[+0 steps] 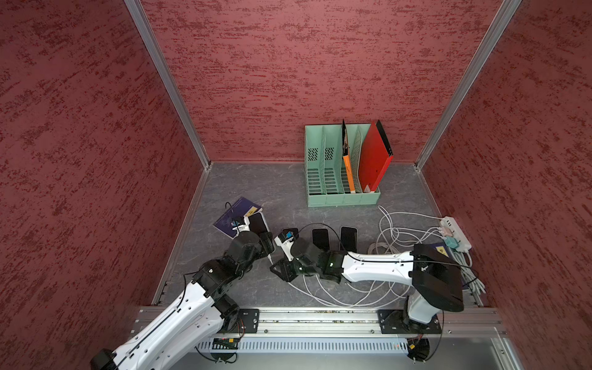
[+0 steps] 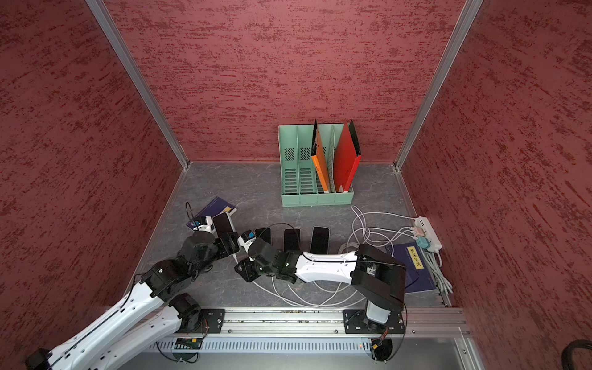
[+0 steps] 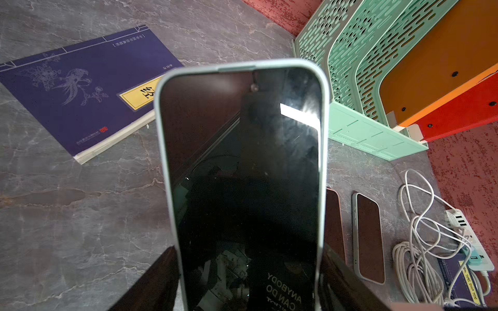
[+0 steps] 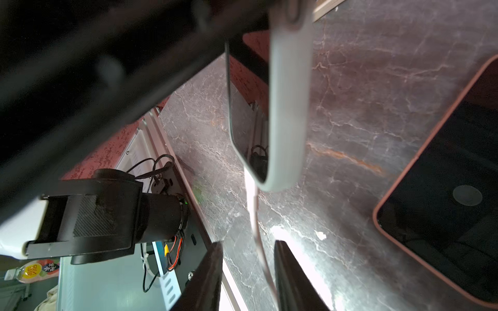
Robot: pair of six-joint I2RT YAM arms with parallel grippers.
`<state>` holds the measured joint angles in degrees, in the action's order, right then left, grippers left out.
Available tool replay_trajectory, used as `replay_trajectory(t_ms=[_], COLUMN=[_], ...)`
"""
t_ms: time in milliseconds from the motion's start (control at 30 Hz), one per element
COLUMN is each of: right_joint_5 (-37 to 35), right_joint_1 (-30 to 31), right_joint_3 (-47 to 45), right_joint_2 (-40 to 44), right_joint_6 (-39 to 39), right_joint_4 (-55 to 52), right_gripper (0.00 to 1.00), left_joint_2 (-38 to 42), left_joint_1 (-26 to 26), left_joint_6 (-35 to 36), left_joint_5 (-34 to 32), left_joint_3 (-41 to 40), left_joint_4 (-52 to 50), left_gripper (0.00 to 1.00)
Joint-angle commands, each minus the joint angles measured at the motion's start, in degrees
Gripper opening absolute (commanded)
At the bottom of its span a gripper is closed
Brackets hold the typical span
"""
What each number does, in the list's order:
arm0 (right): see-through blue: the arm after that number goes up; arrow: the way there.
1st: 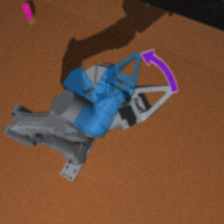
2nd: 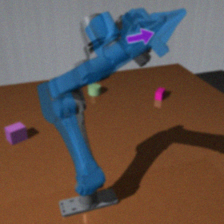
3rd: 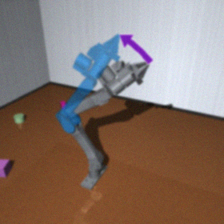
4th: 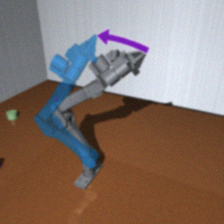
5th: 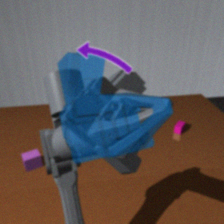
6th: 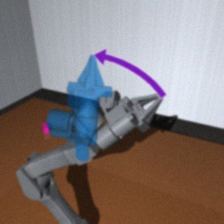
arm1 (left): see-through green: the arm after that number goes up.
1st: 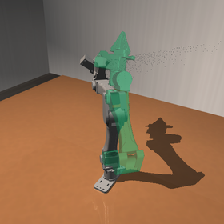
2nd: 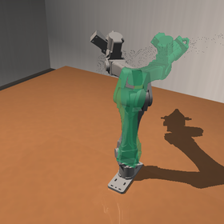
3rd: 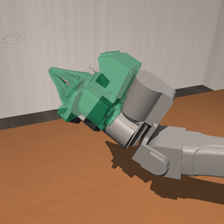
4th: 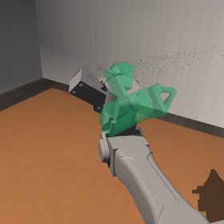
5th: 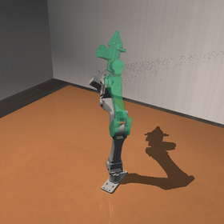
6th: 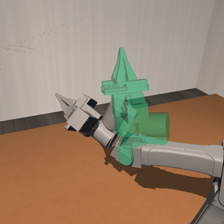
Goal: Unplug the charging cable from the phone
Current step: Remove the charging cable from the phone.
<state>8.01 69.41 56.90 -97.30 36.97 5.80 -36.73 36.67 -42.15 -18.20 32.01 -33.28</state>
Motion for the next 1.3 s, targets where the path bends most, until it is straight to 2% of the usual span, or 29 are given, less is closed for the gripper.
replay_trajectory(t_ms=[0,433,1267], right_joint_5=[-0.2,-0.9,-2.5], right_joint_1=[0.5,0.5,0.6], right_joint_3=[2.0,1.3,0.6], right_joint_2=[-0.7,-2.0,-2.8], right_joint_6=[-1.1,-1.3,-2.3], right_joint_4=[-1.7,-1.5,-1.8], right_gripper=[0.36,0.36,0.1], left_joint_2=[0.8,1.9,3.4], left_joint_1=[0.4,0.3,1.1], left_joint_6=[0.1,-0.2,-1.3], left_joint_5=[-1.3,-1.6,-4.6], left_joint_3=[0.4,0.1,-1.1], left_joint_4=[3.6,3.3,4.1], left_gripper=[0.0,0.0,0.0])
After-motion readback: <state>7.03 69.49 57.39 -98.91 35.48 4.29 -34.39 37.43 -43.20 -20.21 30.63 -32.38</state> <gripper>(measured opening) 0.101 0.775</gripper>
